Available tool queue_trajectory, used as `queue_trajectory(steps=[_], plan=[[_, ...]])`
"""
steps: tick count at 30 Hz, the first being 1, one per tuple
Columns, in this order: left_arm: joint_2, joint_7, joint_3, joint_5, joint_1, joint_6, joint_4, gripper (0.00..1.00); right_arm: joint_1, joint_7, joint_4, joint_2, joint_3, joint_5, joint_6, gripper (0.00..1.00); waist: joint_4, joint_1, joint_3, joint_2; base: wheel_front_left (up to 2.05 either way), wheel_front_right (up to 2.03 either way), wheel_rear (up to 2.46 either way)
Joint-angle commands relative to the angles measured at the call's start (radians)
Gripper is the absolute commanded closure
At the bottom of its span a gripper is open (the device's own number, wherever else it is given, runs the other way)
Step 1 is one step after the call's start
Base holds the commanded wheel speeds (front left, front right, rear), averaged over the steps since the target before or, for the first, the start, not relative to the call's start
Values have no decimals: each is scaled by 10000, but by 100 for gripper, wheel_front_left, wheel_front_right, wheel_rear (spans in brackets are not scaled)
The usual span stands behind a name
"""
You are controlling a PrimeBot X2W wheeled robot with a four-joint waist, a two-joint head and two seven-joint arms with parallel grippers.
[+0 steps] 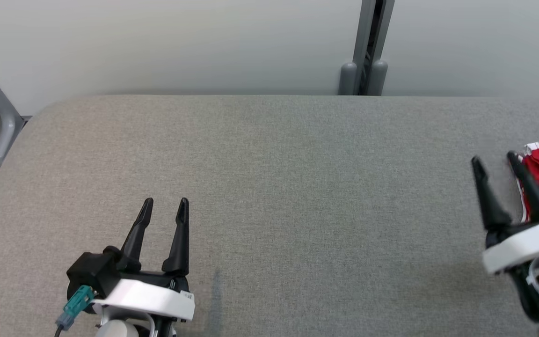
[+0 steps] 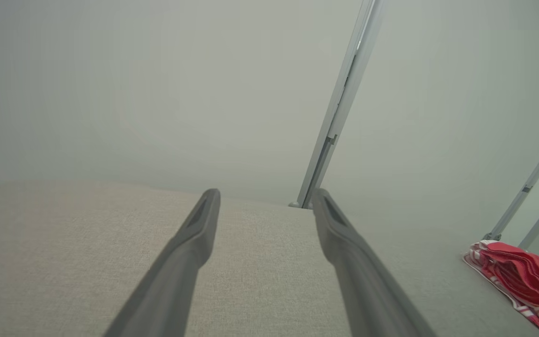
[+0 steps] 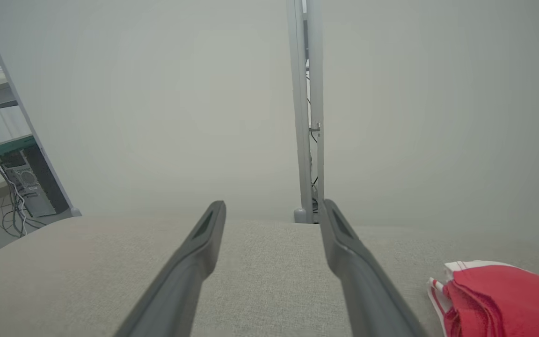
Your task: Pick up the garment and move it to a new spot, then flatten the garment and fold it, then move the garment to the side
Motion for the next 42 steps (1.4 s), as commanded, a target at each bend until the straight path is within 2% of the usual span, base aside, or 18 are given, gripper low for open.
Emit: queue_trajectory(steps=[1, 6, 8, 15, 23, 42], plan=[[33, -26, 97, 22, 160, 19, -43, 0, 367, -129, -61, 105, 13, -540, -5, 0, 67, 0, -124, 0, 0, 0, 0], [39, -28, 108, 192, 502, 22, 178, 0, 1205, -360, -164, 967, -229, -1628, -8, 0, 91, 0, -378, 0, 0, 0, 0], [45, -26, 106, 146, 665, 20, 230, 0, 1563, -494, -234, 1593, -566, -2026, -3, 0, 83, 0, -466, 0, 0, 0, 0], [42, -26, 261, 59, 787, 30, 216, 0, 2111, -615, -446, 2451, -1087, -2674, -5, 0, 10, 0, -549, 0, 0, 0, 0], [41, -26, 492, -97, 839, -67, 62, 0, 2265, -665, -519, 2682, -1205, -3084, -5, 0, -31, 0, -444, 0, 0, 0, 0], [39, -26, 624, -514, 689, -367, -114, 0, 2116, -665, -720, 2829, -1215, -3207, -5, 0, -34, 0, -267, 0, 0, 0, 0]])
